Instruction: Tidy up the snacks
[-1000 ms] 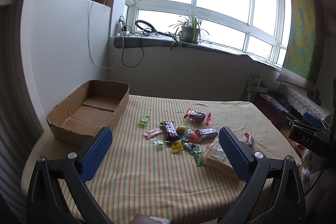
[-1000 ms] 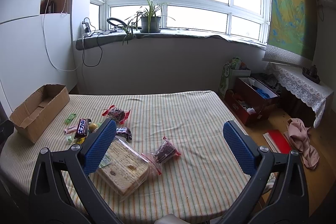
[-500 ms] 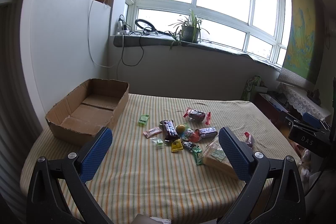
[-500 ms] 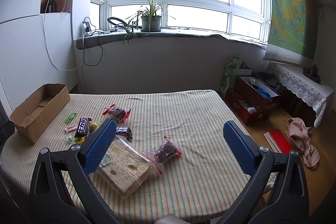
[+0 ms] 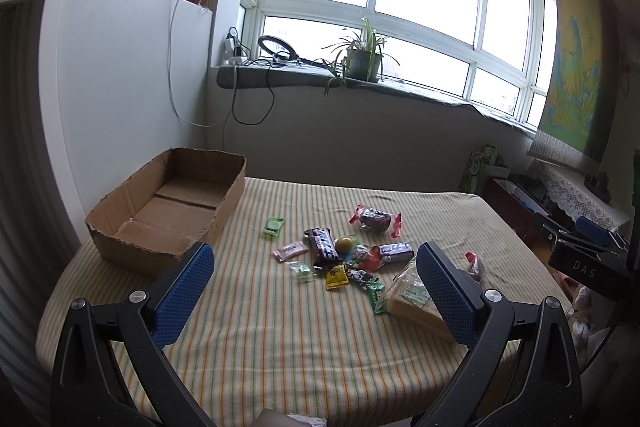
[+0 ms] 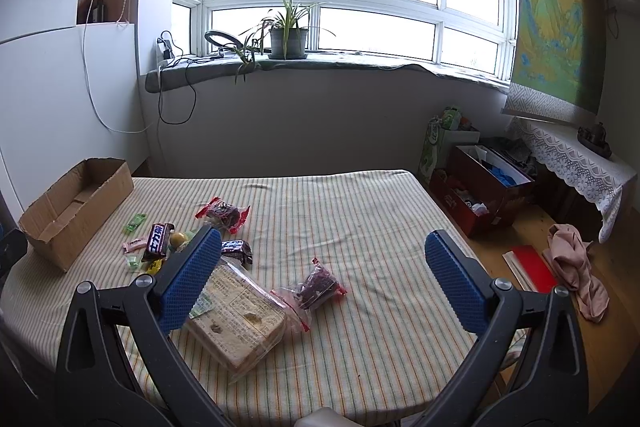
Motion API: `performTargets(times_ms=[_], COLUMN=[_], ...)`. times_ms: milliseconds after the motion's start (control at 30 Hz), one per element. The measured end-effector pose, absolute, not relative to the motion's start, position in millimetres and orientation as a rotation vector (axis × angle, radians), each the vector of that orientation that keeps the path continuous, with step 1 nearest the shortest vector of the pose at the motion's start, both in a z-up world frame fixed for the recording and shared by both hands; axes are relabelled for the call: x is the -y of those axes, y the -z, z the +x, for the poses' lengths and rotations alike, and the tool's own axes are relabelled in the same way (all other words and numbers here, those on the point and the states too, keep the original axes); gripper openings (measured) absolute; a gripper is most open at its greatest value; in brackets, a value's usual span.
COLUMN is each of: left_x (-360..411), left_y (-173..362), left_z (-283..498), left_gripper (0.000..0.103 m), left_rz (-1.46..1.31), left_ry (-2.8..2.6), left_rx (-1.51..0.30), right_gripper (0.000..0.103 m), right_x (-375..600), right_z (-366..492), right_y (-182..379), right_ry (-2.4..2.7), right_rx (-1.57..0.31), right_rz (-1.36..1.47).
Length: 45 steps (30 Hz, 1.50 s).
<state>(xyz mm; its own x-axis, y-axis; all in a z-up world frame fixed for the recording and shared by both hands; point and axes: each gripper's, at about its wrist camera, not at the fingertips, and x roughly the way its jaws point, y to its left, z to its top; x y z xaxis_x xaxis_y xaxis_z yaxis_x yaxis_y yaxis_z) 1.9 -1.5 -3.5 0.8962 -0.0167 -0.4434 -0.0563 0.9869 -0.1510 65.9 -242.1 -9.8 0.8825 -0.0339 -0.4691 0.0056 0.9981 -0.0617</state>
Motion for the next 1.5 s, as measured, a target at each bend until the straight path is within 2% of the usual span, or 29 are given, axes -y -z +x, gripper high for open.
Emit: performTargets(times_ms=[833,1333,1500], left_x=[8,22,26], left_y=[15,47,60], left_z=[10,33,50], left_gripper=[0.101,0.101,0.096], left_rz=[-0.166,-0.245,-0.275], left_ry=[0.016,0.146,0.201], left_rx=[-0.495,-0.624,-0.681], right_gripper=[0.103,0.103,0.103], right_x=[248,279,285], right_z=[76,105,111], right_y=[24,78,100], right_ry=[0.007,-0.221,-0.272], right_rx=[-0.539,-0.756,-0.826], right_rz=[-0.046,0.185,0.278])
